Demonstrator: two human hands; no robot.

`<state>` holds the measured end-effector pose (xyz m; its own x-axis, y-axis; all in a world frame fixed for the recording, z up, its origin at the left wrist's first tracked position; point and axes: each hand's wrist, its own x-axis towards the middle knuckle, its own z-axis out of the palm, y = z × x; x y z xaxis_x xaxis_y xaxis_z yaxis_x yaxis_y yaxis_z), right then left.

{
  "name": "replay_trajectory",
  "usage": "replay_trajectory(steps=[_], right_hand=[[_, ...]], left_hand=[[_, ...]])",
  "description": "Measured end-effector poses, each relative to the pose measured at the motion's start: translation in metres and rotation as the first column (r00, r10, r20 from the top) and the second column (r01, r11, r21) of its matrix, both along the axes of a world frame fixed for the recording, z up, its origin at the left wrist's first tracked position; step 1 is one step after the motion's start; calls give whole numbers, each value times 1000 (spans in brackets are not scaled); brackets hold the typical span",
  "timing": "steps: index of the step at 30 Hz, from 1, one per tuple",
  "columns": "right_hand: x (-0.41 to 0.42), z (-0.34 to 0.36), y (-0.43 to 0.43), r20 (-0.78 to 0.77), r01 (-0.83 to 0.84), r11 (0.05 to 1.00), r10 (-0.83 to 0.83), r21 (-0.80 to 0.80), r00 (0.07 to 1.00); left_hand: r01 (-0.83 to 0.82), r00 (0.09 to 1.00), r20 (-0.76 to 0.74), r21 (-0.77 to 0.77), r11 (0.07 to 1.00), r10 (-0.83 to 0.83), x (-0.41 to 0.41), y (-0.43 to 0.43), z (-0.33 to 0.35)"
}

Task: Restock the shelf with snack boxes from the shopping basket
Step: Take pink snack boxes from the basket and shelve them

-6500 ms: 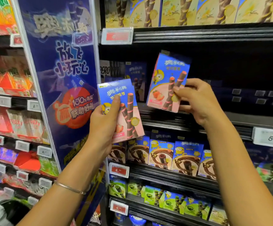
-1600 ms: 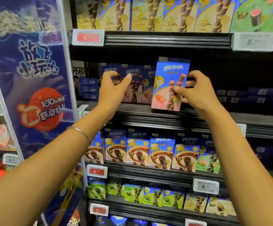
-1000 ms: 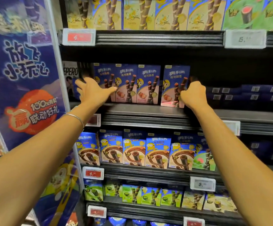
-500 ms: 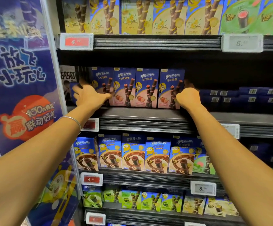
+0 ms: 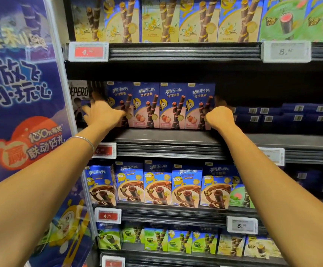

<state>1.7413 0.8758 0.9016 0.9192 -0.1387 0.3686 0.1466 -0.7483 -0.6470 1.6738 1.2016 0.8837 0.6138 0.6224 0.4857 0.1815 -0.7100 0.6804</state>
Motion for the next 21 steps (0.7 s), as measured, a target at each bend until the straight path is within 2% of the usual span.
replay_trajectory(steps=[10,21], right_hand=[[6,1,0,-12,-18,1000,18,-13,1000],[5,-1,-2,-14,-47,998,46,-32,999]], left_hand=[[-28,1000,6,74,997,28,-4,-8,-2],[-23,999,33,68,997,21,-4,-13,2]])
